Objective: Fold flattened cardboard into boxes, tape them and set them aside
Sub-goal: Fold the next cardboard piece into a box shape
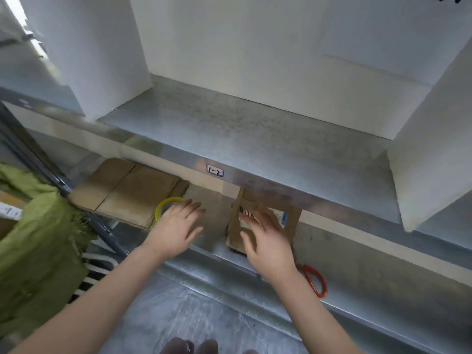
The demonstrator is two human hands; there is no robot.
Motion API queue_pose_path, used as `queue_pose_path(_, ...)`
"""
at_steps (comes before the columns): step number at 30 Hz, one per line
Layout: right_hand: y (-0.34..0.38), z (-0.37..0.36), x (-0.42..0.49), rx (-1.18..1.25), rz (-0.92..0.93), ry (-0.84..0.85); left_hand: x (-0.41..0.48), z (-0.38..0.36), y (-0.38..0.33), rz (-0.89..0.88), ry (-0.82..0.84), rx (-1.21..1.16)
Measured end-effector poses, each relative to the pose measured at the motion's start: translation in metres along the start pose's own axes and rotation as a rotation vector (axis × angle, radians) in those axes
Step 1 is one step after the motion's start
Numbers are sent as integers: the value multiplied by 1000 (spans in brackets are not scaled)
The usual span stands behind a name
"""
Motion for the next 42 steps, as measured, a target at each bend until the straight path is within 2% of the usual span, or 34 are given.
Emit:
queue_pose_path(4,37,-53,10,47,66,84,-21,-21,36,19,70,42)
queue_pose_path(8,51,-107,18,26,-58,185,-19,-41,69,15,150,34)
queue_pose_path(15,50,-175,28,-18,-302,291,-2,-70,97,-172,167,30)
queue_pose_path(18,43,-192,37,-33,-419,326,4,-85,102,-257,155,9)
queue_pose_path(26,36,-197,53,-74,-468,463,14,-94,112,-250,191,-127)
queue_pose_path(30,34,-199,55,-52,-493,407,12,-97,113,-266,216,-147)
queue_pose_path(33,38,-197,54,-8,-469,365,7,-97,110,-296,149,-172)
queue_pose_path(37,44,-185,44,-51,-341,222,12,-87,101,-323,54,-133)
queue_pose_path(42,48,-148,38,-198,-226,71,37,-57,71,-354,20,-103)
Point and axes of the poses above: each hand's wrist, its own x-axis towards the middle knuckle, its own z-axis out of the back of the hand, y = z × x, the point moved 2 cm from there along x, towards the middle knuckle, and after that the axes turned 7 degrees about x, right-handed, at the moved point
